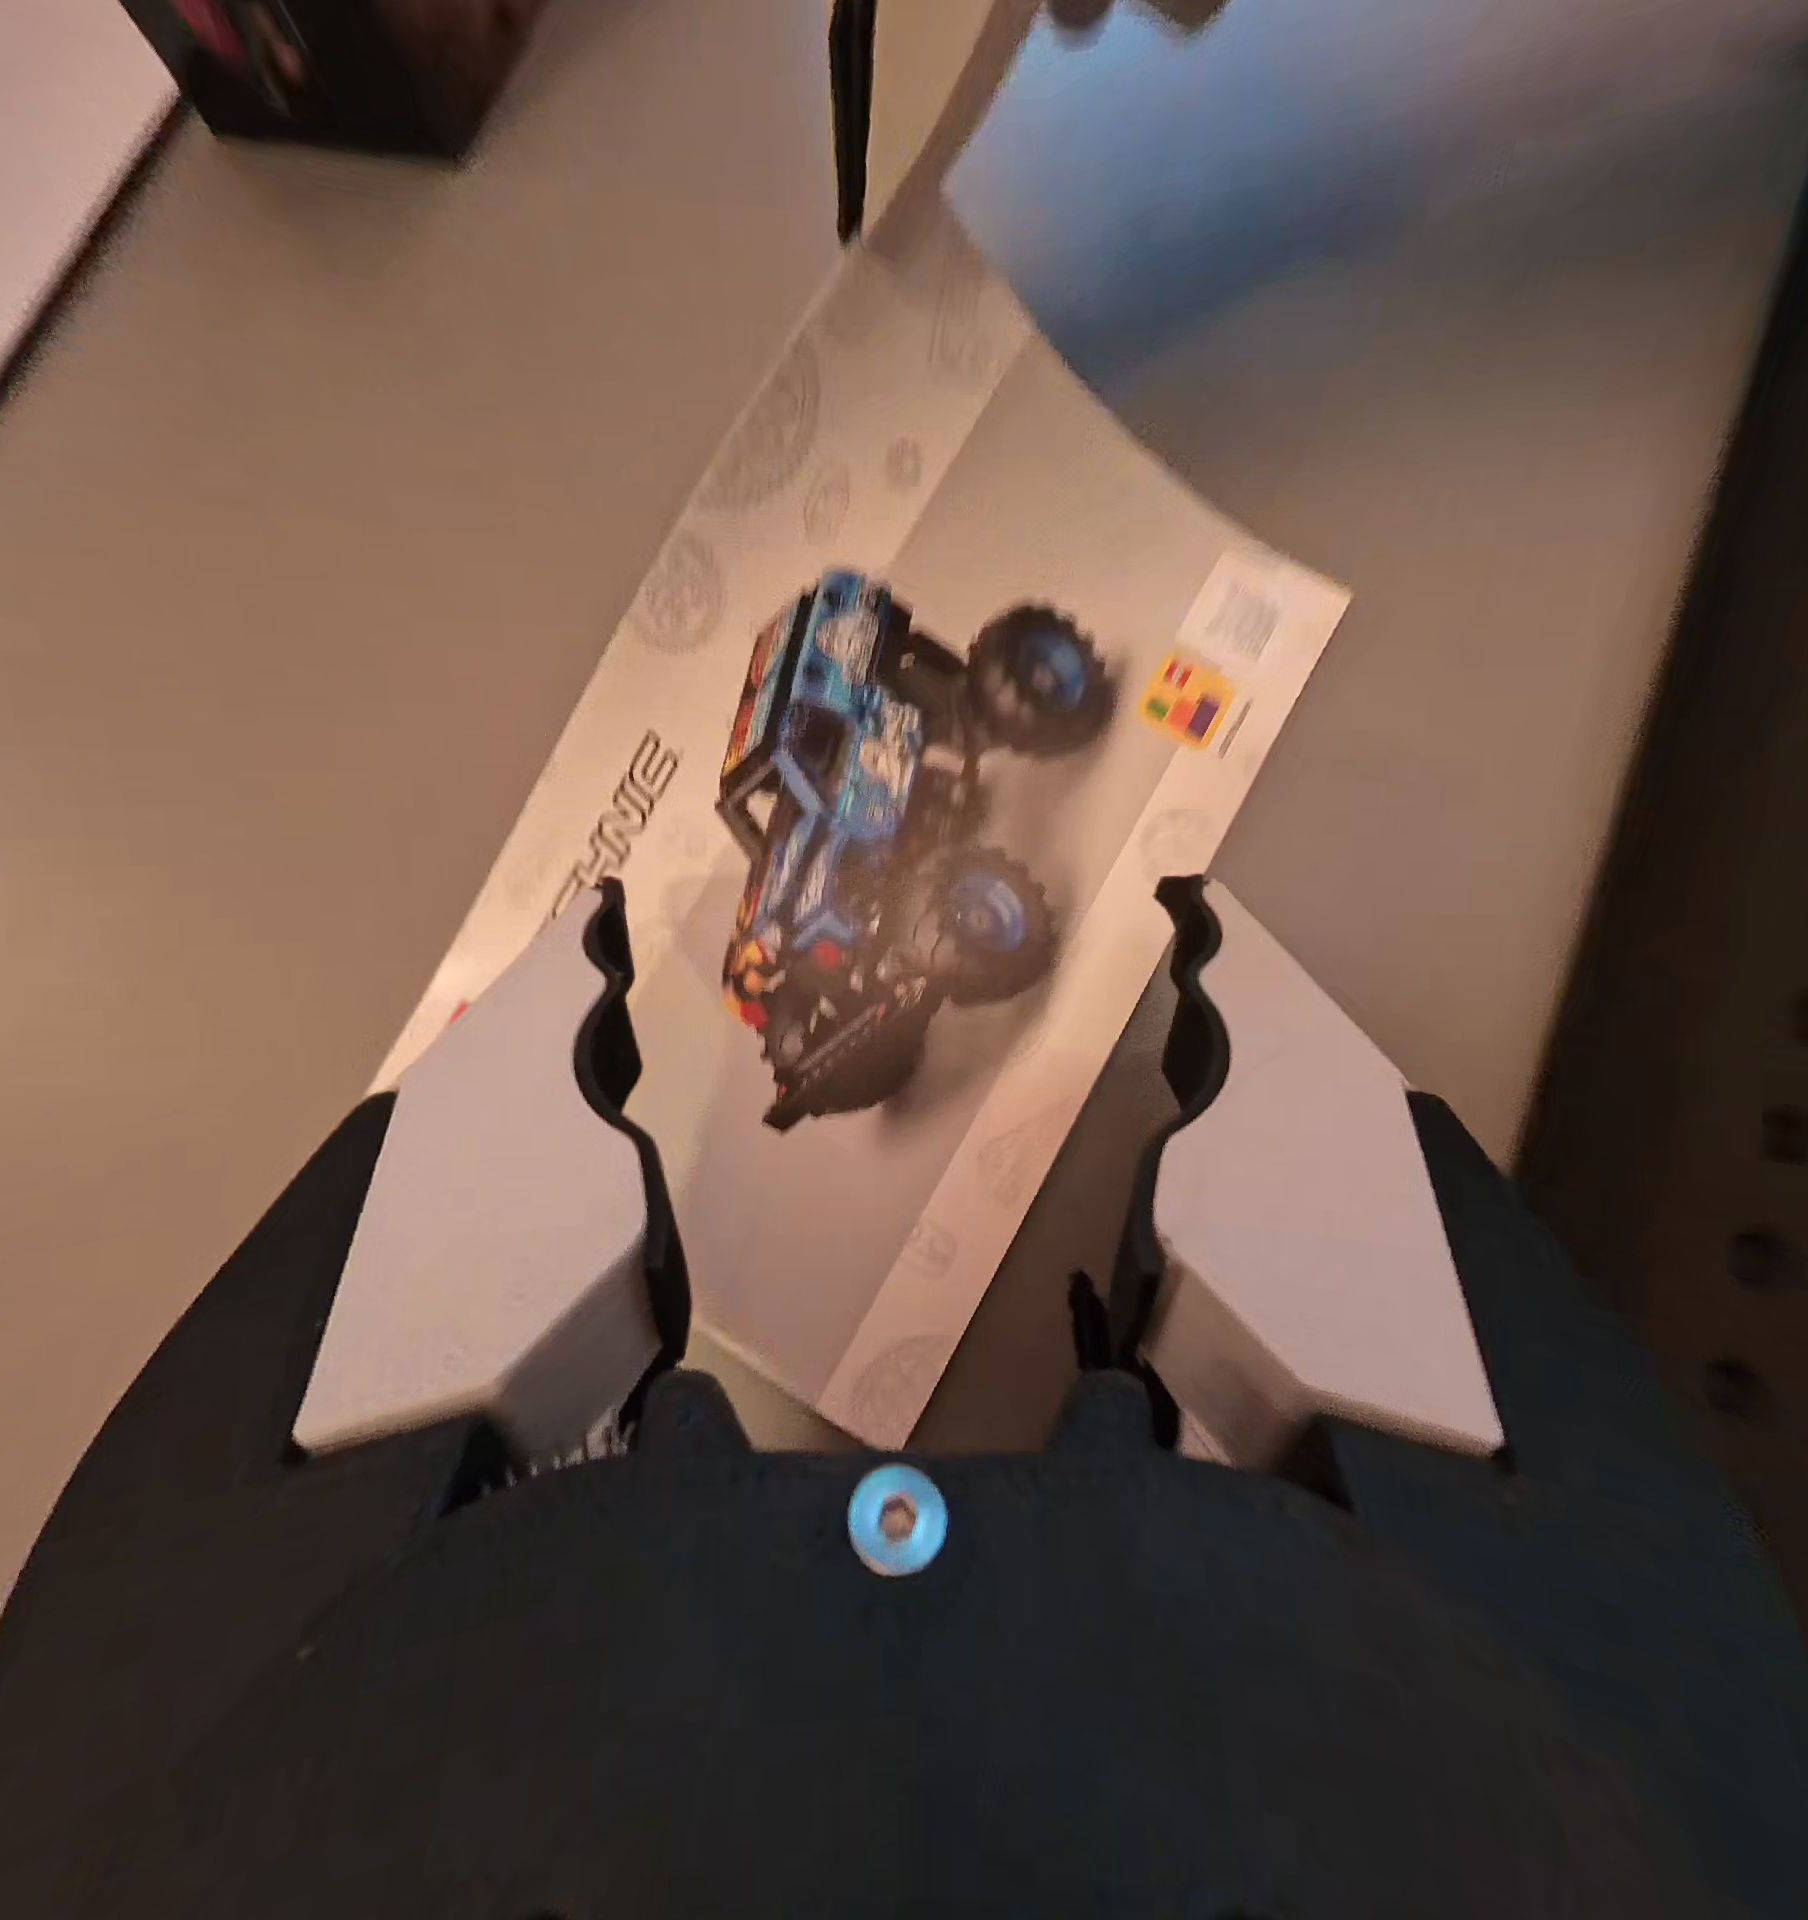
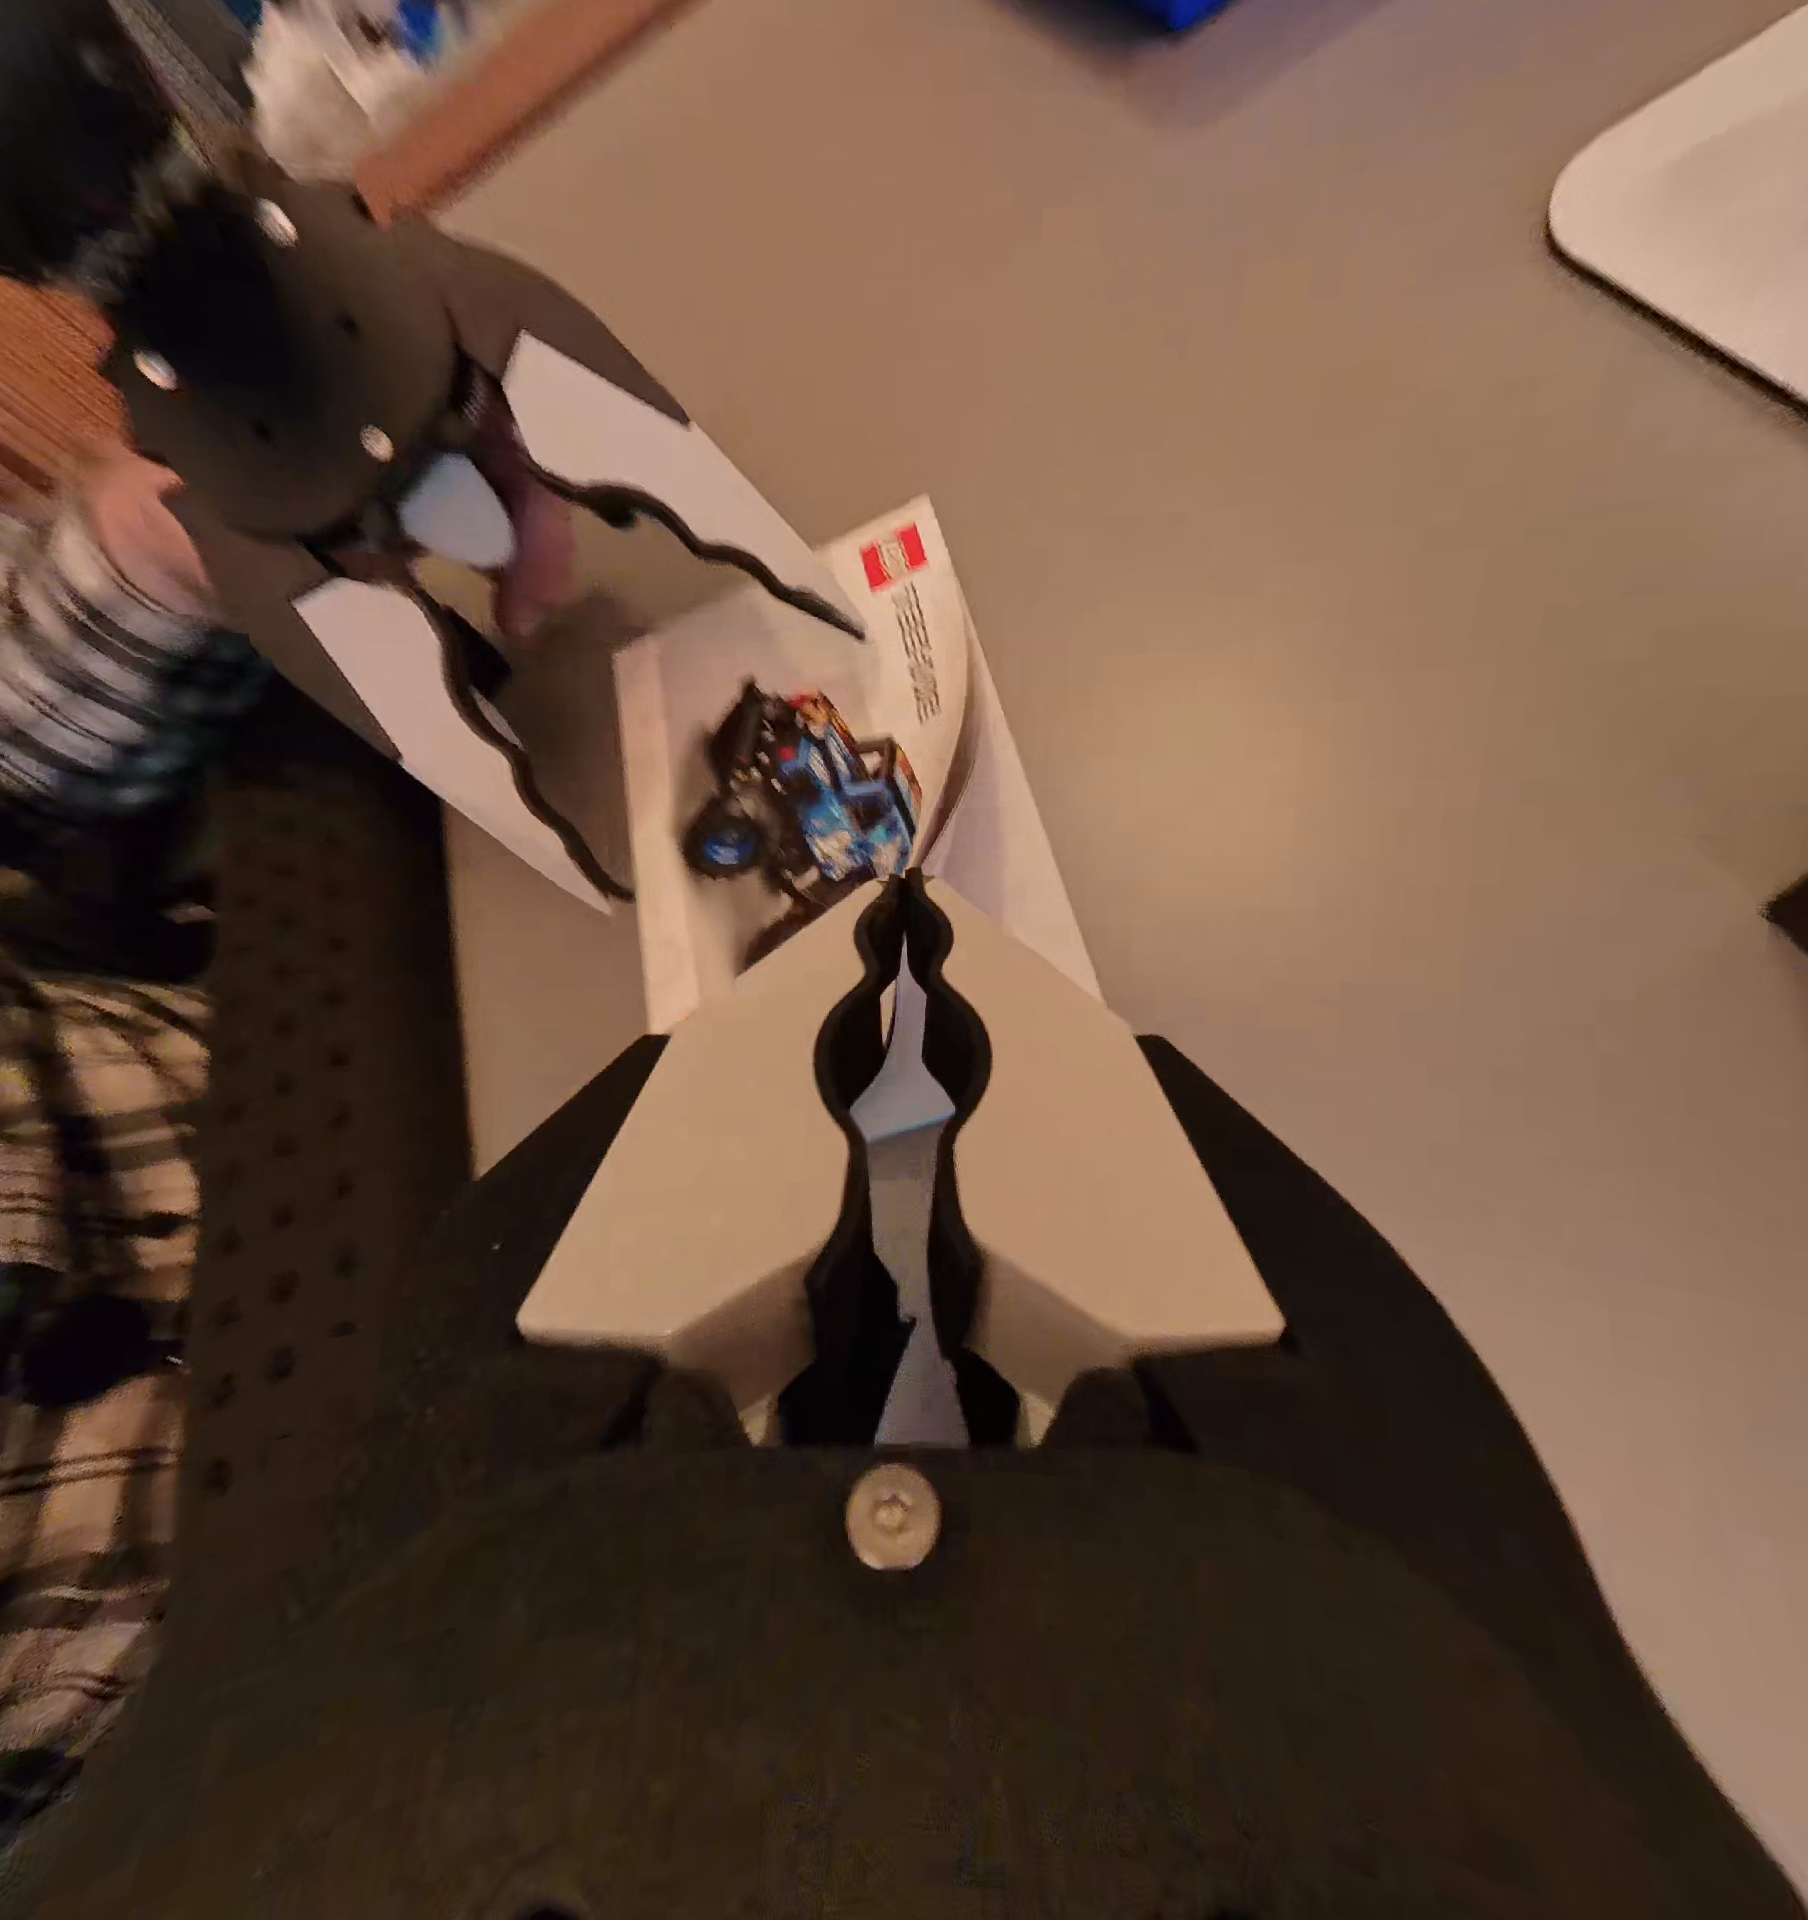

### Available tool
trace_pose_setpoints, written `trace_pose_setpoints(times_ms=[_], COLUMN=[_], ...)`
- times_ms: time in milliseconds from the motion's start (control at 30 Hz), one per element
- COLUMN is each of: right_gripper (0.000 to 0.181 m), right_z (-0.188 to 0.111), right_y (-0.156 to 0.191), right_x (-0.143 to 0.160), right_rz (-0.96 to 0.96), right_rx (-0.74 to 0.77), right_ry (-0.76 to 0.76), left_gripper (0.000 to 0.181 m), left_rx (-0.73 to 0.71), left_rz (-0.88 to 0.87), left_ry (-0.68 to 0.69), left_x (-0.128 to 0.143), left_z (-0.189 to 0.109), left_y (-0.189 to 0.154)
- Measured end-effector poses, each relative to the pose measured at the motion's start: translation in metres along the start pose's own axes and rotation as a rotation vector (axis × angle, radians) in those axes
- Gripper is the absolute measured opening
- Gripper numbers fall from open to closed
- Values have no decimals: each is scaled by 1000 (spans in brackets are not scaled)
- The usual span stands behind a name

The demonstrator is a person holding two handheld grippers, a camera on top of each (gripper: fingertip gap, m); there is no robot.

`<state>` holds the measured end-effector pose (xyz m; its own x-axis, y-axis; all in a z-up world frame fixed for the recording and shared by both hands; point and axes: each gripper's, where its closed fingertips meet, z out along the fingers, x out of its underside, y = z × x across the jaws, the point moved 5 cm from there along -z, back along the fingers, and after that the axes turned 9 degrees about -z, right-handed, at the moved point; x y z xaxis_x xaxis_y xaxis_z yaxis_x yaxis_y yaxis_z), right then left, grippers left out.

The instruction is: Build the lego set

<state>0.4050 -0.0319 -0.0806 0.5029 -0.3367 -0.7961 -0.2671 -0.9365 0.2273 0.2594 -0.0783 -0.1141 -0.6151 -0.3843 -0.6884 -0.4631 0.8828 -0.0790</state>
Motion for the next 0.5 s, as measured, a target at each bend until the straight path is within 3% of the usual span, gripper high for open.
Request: trace_pose_setpoints(times_ms=[233,500], right_gripper=[0,0], right_z=[3,22], right_y=[23,37], right_x=[-44,-65], right_rz=[103,134], right_rx=[-176,-208], right_ry=[-223,-316], left_gripper=[88,99], left_rx=[111,288], left_rz=[-157,-457], left_ry=[-190,-342], left_x=[-44,-52], left_z=[-15,-27], left_y=[-16,-15])
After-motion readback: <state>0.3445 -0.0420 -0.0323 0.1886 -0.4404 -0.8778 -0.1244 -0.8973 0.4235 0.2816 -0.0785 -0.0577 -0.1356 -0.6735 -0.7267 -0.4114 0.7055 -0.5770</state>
